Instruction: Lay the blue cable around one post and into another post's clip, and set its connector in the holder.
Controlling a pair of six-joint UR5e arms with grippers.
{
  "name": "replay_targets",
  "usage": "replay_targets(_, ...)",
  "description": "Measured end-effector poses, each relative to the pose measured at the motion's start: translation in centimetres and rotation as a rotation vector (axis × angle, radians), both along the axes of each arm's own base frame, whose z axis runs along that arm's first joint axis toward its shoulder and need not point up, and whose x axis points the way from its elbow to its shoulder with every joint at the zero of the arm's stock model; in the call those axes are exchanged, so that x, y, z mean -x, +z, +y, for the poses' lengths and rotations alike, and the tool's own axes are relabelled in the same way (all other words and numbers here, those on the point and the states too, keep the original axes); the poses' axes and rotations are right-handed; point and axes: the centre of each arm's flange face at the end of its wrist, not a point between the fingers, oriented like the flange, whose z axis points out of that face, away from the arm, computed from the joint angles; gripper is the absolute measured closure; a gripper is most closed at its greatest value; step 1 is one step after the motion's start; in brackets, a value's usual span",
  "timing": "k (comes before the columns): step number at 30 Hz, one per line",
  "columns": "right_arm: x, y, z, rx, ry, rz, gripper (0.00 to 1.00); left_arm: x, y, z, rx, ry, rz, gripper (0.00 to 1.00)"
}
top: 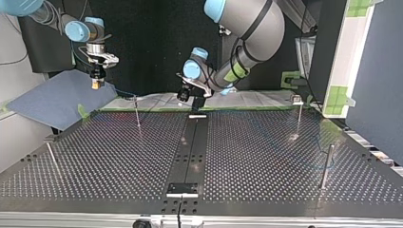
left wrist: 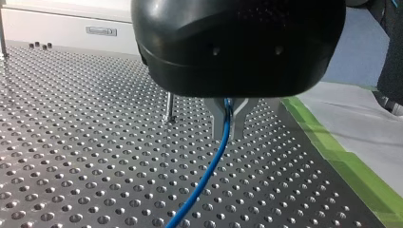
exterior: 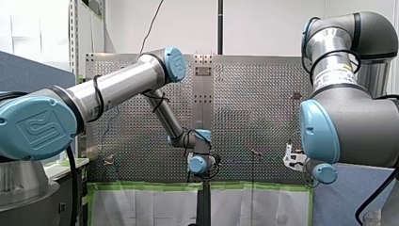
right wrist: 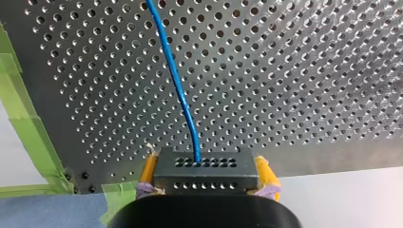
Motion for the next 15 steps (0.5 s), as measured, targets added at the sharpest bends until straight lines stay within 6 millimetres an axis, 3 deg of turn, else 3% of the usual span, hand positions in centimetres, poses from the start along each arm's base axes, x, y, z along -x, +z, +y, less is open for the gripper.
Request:
replay_targets(12,-0.07,0.0,0.01,0.0,0.001,0.001,1.0,0.09,-0.04,0.0,-0.007,0.001,0.002,0.96)
replay_targets(15,0.03,0.0,-0.02,0.0,0.0,0.001,1.0,0.25,-0.08,-0.02,-0.02,0.009,0.001,0.89)
